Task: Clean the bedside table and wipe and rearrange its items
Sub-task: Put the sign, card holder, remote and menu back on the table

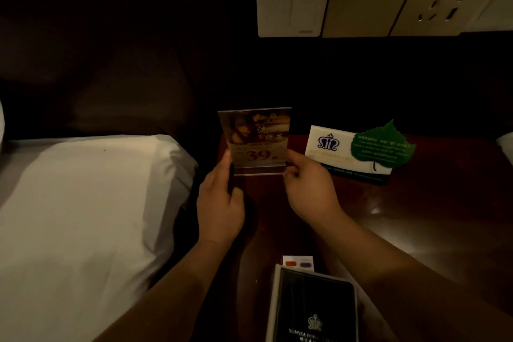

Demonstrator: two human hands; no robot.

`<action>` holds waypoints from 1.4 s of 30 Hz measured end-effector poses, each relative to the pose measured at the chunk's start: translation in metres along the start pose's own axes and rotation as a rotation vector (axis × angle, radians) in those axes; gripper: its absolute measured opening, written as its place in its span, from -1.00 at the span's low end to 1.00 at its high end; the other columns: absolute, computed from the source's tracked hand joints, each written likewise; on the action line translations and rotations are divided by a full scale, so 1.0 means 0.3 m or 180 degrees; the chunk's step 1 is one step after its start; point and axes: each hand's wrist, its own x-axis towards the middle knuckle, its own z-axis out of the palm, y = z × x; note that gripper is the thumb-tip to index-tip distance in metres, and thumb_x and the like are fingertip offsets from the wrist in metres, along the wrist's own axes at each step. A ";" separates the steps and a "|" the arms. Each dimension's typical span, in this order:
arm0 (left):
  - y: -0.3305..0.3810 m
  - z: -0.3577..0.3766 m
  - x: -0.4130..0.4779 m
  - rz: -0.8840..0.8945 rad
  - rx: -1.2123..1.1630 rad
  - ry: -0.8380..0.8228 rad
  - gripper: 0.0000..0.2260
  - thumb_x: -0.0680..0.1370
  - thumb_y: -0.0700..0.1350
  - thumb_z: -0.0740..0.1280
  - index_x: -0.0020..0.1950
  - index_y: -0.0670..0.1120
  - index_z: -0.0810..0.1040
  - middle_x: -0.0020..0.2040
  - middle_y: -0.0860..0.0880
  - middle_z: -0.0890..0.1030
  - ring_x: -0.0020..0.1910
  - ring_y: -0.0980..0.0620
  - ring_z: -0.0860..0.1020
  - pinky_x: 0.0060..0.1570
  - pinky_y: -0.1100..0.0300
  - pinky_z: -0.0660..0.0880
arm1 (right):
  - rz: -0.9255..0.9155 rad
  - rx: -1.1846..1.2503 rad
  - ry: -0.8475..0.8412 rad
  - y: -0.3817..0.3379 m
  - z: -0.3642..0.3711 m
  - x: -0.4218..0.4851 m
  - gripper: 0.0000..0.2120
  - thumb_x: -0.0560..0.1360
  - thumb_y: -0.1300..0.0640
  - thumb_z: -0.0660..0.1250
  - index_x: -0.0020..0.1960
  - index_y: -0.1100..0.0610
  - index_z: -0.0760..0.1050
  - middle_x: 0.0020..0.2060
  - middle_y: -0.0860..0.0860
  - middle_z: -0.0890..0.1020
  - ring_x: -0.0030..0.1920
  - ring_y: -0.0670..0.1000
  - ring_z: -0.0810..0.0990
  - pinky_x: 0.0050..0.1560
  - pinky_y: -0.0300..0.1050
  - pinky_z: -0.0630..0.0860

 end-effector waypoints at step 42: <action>0.053 0.017 -0.140 0.0224 0.1307 0.0175 -0.75 0.36 -0.08 0.32 -0.04 -0.11 0.65 -0.06 -0.05 0.50 -0.02 -0.02 0.41 0.00 0.10 0.33 | 0.0829 0.1410 0.1053 0.272 -0.376 0.050 -0.84 0.58 0.24 0.30 0.15 0.20 0.42 0.00 0.20 0.60 -0.35 0.00 0.60 -0.42 -0.22 0.58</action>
